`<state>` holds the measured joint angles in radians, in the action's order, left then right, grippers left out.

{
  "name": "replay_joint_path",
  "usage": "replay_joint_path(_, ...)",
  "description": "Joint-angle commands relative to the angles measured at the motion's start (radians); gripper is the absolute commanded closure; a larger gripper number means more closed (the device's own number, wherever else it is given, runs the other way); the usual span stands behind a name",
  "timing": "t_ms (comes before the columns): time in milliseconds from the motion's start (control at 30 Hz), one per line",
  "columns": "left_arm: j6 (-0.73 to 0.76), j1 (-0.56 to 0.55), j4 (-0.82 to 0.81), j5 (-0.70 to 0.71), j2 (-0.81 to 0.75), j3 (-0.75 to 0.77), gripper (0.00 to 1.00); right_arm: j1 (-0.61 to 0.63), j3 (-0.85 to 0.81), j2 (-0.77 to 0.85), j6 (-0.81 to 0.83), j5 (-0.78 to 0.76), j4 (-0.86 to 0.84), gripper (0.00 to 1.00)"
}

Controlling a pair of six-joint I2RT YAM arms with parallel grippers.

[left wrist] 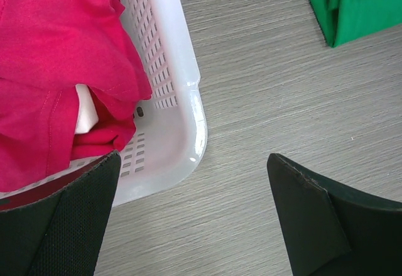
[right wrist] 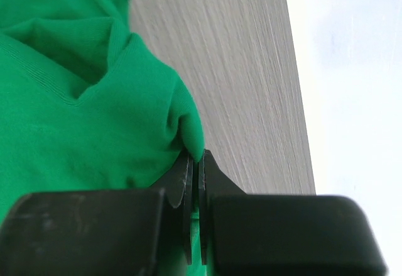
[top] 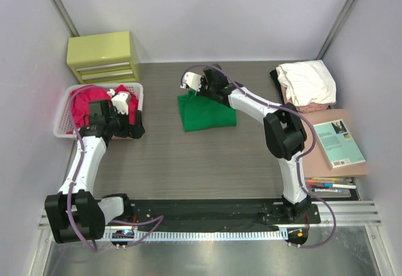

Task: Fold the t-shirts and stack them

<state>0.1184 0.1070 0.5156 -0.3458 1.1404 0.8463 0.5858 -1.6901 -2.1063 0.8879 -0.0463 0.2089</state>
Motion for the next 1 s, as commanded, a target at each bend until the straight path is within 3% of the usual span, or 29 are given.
replay_joint_path(0,0.02,0.003,-0.003,-0.028,0.002,0.0,0.0,-0.03,-0.106,-0.05,-0.003,0.002,-0.031,0.99)
replay_joint_path(200,0.02,0.002,-0.005,-0.032,0.008,-0.001,0.0,-0.04,-0.14,-0.112,-0.001,-0.01,-0.032,0.99)
replay_joint_path(233,0.021,0.003,-0.005,-0.032,0.012,0.0,0.0,-0.035,-0.134,-0.113,-0.01,-0.036,-0.064,0.94)
replay_joint_path(267,0.023,0.003,-0.003,-0.033,0.015,0.0,0.0,-0.034,-0.126,-0.112,-0.015,-0.053,-0.087,0.59)
replay_joint_path(367,0.021,0.005,-0.003,-0.041,0.021,-0.001,0.0,-0.032,-0.089,-0.089,-0.021,-0.067,-0.134,0.07)
replay_joint_path(500,0.021,0.002,-0.005,-0.047,0.035,0.0,0.0,-0.032,-0.033,-0.06,-0.017,-0.078,-0.158,0.0)
replay_joint_path(733,0.02,0.0,0.001,-0.048,0.024,-0.003,0.0,-0.009,0.087,0.043,-0.046,-0.168,-0.328,0.0)
replay_joint_path(867,0.023,-0.001,0.001,-0.053,0.025,-0.006,0.0,-0.004,0.135,0.196,-0.127,-0.237,-0.303,0.0)
replay_joint_path(967,0.026,-0.001,-0.006,-0.048,0.018,-0.004,0.0,-0.009,0.339,0.389,-0.181,-0.293,-0.319,0.0)
